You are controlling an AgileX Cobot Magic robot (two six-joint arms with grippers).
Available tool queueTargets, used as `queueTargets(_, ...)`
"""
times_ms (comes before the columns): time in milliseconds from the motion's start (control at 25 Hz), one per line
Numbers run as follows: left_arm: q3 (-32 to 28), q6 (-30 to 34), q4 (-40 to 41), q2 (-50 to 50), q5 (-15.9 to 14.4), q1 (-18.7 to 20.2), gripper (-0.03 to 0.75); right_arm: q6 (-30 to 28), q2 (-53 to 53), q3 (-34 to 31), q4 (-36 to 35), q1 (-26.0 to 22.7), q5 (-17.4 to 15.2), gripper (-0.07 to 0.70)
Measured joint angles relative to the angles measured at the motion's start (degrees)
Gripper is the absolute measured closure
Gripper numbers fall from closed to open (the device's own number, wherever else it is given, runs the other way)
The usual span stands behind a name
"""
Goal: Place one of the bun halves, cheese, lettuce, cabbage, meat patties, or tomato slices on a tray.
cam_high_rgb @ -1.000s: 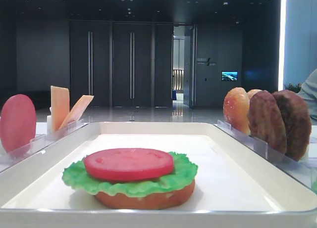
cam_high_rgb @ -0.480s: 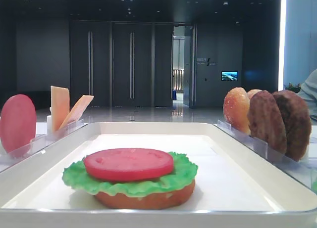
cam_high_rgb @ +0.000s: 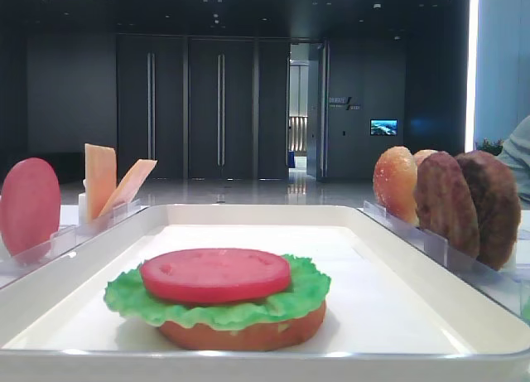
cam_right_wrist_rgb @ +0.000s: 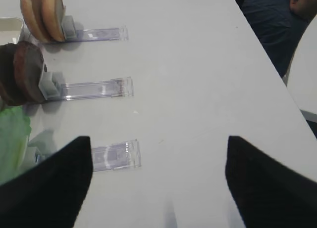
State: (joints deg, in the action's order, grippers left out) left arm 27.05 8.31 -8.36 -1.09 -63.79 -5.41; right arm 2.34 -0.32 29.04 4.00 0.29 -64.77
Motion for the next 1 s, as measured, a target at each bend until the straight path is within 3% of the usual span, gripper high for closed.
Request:
queueTargets(680, 0.0, 0.0, 0.0, 0.0, 0.0, 0.0, 0.358, 0.0, 0.0, 0.0, 0.0, 0.0, 0.0, 0.094)
queueTargets(1000, 0.0, 0.0, 0.0, 0.0, 0.0, 0.0, 0.37, 0.0, 0.0, 0.0, 0.0, 0.0, 0.0, 0.094)
